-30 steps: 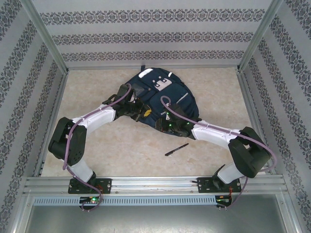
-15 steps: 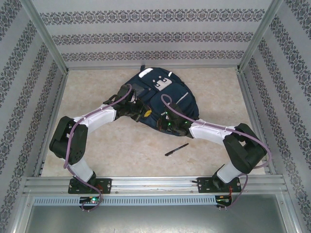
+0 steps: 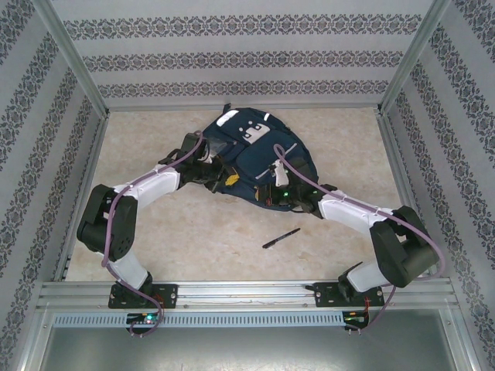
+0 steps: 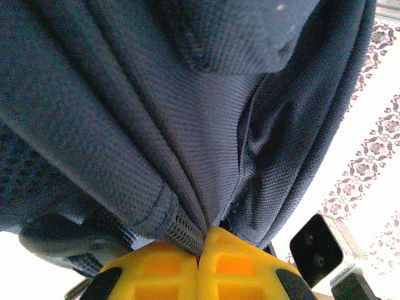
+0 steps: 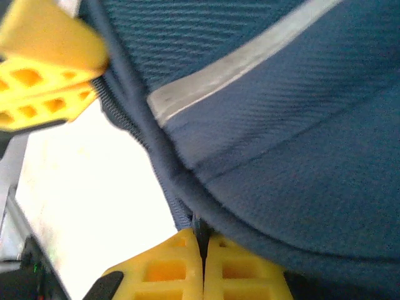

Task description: Pack books, pencil case, and school supplies into a backpack

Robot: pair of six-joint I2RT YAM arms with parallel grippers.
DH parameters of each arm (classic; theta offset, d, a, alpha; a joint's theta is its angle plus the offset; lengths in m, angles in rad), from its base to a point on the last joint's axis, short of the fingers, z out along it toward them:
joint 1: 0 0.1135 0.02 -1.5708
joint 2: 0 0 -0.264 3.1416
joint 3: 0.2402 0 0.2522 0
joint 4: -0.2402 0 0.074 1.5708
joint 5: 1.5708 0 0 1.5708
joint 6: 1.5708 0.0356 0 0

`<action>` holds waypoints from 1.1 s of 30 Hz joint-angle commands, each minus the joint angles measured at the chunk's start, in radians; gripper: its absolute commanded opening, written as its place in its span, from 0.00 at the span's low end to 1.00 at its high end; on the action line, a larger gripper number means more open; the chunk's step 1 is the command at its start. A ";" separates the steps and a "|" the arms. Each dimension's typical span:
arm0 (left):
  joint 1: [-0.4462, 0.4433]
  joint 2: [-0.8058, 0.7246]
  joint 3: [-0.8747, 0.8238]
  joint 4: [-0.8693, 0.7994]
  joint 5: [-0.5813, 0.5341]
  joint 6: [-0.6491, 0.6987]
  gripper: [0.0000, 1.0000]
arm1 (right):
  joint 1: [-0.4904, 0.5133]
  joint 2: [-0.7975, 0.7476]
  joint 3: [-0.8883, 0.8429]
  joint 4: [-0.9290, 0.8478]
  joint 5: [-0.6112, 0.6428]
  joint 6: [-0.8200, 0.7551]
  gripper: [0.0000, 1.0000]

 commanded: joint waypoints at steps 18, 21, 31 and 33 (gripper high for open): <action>0.068 0.038 0.020 -0.060 -0.065 0.098 0.00 | -0.078 0.113 0.137 -0.190 -0.417 -0.249 0.08; 0.062 0.028 0.005 -0.042 -0.060 0.081 0.00 | -0.072 0.156 0.153 -0.192 -0.312 -0.229 0.00; 0.001 0.006 0.010 -0.052 -0.060 0.051 0.00 | 0.101 0.043 0.113 -0.124 0.178 0.020 0.28; -0.007 0.004 0.016 -0.053 -0.057 0.048 0.00 | 0.150 0.020 0.113 -0.139 0.294 0.053 0.28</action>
